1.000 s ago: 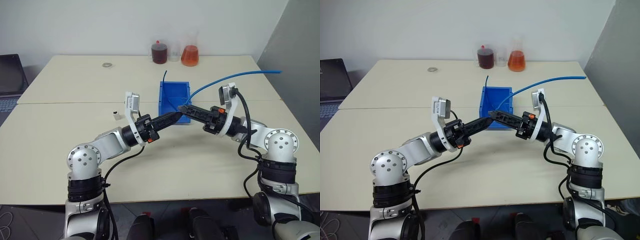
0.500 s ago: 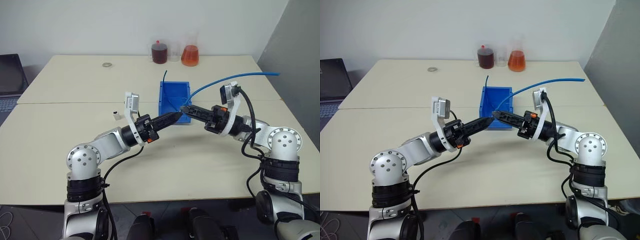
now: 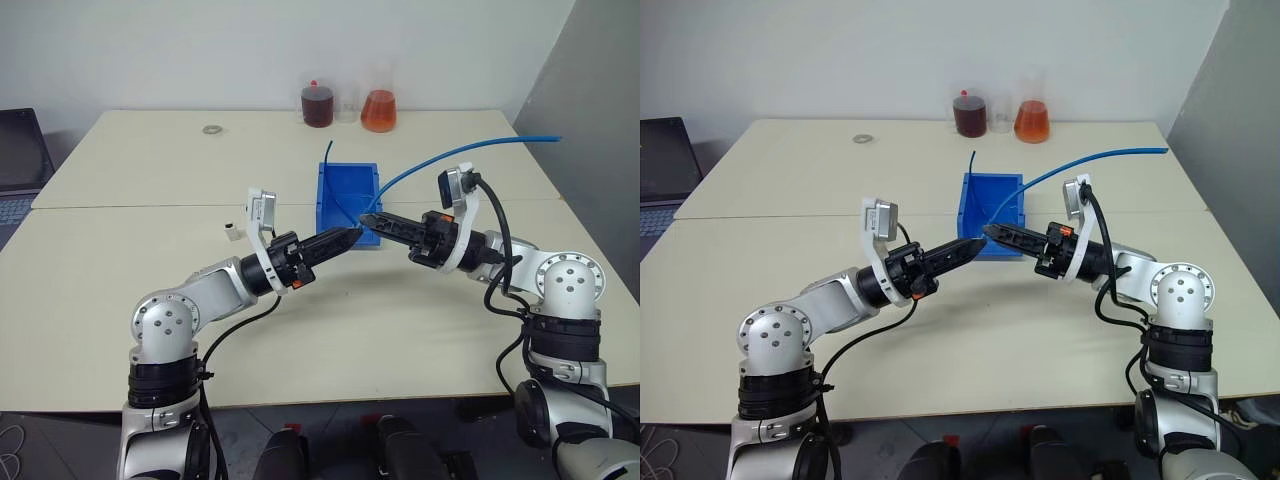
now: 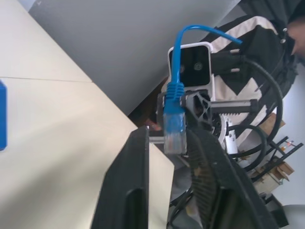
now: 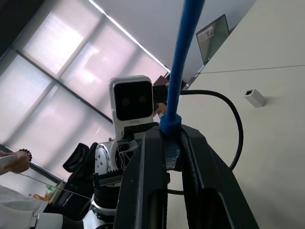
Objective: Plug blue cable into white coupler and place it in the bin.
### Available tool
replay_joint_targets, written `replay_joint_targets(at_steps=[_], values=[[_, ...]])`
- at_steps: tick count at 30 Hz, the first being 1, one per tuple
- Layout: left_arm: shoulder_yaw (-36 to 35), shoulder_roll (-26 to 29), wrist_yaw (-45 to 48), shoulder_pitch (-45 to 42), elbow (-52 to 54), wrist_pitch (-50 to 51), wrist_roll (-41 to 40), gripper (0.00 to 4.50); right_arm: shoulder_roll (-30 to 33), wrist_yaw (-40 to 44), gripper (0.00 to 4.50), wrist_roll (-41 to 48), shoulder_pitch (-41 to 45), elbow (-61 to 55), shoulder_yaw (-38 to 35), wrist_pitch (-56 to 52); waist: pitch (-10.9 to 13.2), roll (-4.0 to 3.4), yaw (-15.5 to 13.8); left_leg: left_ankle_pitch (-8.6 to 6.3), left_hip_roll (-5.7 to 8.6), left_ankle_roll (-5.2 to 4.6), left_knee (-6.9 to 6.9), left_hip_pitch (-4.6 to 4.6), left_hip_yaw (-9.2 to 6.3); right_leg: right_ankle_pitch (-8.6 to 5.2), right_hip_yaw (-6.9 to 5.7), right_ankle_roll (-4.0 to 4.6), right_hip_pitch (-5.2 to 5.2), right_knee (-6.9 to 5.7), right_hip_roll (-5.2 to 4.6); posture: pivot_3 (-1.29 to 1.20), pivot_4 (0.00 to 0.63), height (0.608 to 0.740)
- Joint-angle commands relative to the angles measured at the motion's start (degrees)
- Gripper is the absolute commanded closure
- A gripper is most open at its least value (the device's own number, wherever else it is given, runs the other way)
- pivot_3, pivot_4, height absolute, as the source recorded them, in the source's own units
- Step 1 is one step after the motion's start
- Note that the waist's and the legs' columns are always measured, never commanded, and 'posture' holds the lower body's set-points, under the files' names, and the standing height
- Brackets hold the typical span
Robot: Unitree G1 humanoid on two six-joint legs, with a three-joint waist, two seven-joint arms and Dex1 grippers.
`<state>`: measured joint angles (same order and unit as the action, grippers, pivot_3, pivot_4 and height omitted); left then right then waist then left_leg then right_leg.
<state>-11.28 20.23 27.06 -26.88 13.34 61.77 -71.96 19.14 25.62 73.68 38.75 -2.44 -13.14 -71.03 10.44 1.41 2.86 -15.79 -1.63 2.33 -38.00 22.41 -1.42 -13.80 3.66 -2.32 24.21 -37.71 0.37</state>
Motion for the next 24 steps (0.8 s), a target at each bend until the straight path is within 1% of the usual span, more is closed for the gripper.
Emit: replay_joint_targets(at_steps=[1,6,9,12,13,16,18,20,22,24], values=[[-1.2,1.4,1.3,0.4,1.9,-0.9,-1.5,2.39,1.2,1.6,4.37,-0.9,1.7,0.3,-0.3,1.6,0.0,0.00,0.0,0.00,0.00,0.00,0.00,0.00,-0.01,0.00,-0.01,0.00,0.00,0.01,0.00,0.00,0.150,0.740],[-3.9,4.0,0.6,2.8,3.2,-1.5,-2.4,1.51,2.7,3.5,4.37,-2.8,2.4,2.0,0.0,2.8,0.0,0.00,0.0,0.00,-0.01,0.00,0.01,0.01,0.00,0.00,0.00,0.00,0.01,0.02,0.00,0.00,0.150,0.740],[-6.5,5.6,-1.3,4.8,4.6,-3.1,-1.4,0.86,3.3,4.1,4.37,-4.3,2.7,3.0,-0.1,3.9,0.0,-0.01,0.1,0.00,-0.01,0.00,0.02,0.03,0.00,0.00,0.00,0.00,0.04,0.03,0.00,0.00,0.150,0.740],[-5.9,8.3,-3.0,7.9,7.2,-7.8,7.4,0.26,4.3,4.9,4.37,-5.9,2.9,3.9,0.0,4.6,0.0,-0.01,0.1,0.00,-0.02,0.00,0.03,0.04,0.03,0.00,0.04,0.00,0.06,0.04,0.00,0.00,0.150,0.740],[-4.1,9.1,-4.1,8.9,7.5,-10.9,13.1,0.02,4.6,5.3,4.37,-6.3,2.9,4.1,0.0,4.8,0.0,-0.01,0.1,0.00,-0.02,0.00,0.03,0.03,0.03,0.00,0.05,0.00,0.06,0.04,0.00,0.00,0.150,0.740],[-0.7,8.4,-8.4,11.1,6.2,-18.2,24.4,0.02,5.0,6.0,4.37,-7.1,2.8,4.2,0.1,5.1,0.0,-0.02,0.0,0.00,-0.01,0.00,0.04,0.03,0.04,0.00,0.05,0.01,0.06,0.06,0.00,0.00,0.150,0.740],[0.9,6.2,-12.9,12.3,3.4,-22.3,31.4,0.02,5.1,6.4,4.37,-7.6,2.5,4.0,0.2,5.3,0.0,-0.02,-0.2,0.00,0.00,0.00,0.04,0.04,0.06,0.00,0.07,0.01,0.06,0.07,-0.02,0.00,0.150,0.740],[3.6,5.1,-19.3,12.1,-1.4,-26.6,41.4,0.02,5.1,7.0,4.37,-8.2,2.3,3.8,0.5,5.5,0.0,-0.01,-0.5,0.00,0.01,0.00,0.05,0.04,0.08,0.01,0.09,0.01,0.06,0.09,-0.03,0.00,0.150,0.740],[4.6,3.5,-24.4,11.0,-6.1,-29.3,47.8,0.02,5.1,7.2,4.37,-8.7,2.3,3.8,0.7,5.6,0.0,-0.01,-0.9,0.00,0.00,0.00,0.04,0.05,0.07,0.14,0.08,0.23,0.06,0.09,-0.03,0.00,0.150,0.740],[3.3,0.3,-29.8,8.8,-11.3,-31.3,51.2,0.02,5.1,7.6,4.37,-9.3,2.3,3.8,0.9,5.6,0.0,-0.01,-1.0,0.00,0.00,0.00,0.04,0.06,0.06,0.15,0.06,0.24,0.07,0.08,-0.02,0.00,0.150,0.740]])
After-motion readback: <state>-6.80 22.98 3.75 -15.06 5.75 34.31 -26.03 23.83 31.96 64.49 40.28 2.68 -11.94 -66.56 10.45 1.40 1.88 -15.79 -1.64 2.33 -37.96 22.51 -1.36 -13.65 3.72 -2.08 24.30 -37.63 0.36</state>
